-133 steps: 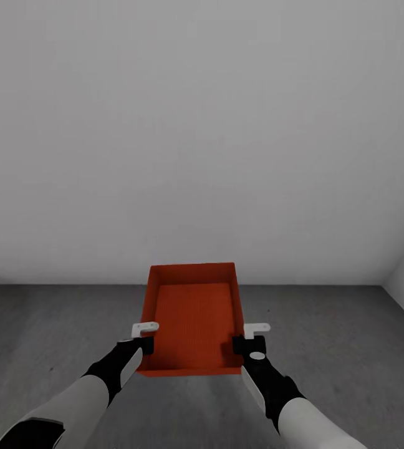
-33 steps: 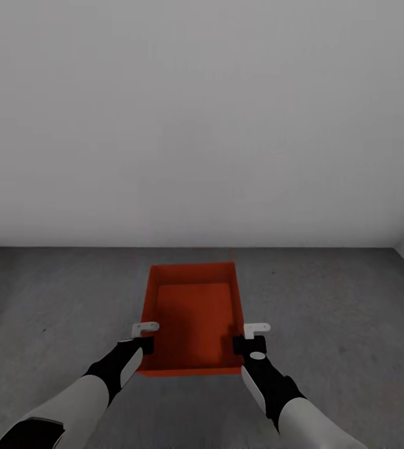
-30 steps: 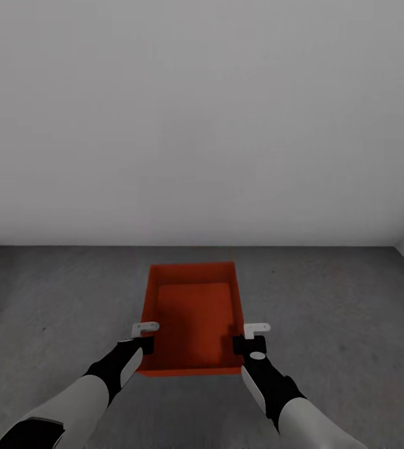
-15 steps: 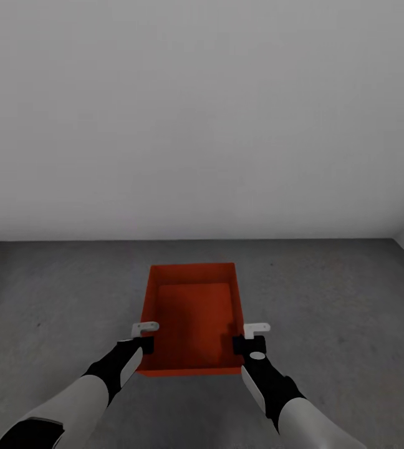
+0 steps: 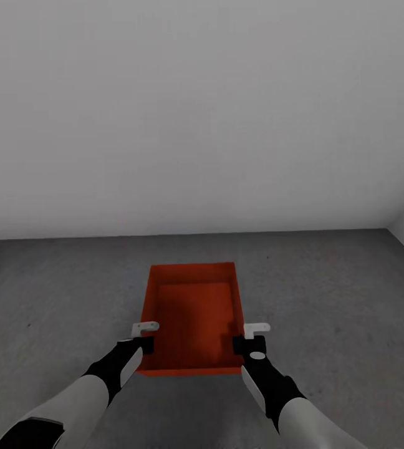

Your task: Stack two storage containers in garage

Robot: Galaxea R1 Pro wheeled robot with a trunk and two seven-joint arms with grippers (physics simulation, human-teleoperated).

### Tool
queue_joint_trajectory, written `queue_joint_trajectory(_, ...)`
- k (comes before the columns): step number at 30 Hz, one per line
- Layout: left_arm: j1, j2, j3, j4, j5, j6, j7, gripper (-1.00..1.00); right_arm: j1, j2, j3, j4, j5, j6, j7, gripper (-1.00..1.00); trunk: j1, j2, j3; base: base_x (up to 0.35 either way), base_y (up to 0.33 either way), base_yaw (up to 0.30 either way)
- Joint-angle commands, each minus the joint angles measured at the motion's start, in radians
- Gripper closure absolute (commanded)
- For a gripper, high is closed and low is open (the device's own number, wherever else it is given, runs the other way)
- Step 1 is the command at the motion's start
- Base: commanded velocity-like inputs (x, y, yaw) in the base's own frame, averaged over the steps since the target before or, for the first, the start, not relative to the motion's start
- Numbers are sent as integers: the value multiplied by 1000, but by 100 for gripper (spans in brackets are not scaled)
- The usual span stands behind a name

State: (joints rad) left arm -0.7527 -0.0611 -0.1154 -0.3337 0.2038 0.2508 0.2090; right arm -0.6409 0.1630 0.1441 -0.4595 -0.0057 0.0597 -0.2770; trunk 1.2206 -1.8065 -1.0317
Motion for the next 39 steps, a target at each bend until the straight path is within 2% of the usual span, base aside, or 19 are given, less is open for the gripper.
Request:
queue_joint_trajectory(1,-1,50,42,-5,-21,-27,12,100,0,-1,-2,0,-11,6,-5,100,4,-8,-4,0,0,-2)
queue_joint_trajectory(26,-1,50,42,-5,-21,-27,12,100,0,-1,-3,0,-11,5,-5,100,100,-183,-114,0,0,66)
queue_joint_trajectory(39,-1,52,43,-8,-21,-27,12,100,0,0,-3,-1,-11,5,-5,100,100,-183,-119,0,0,15)
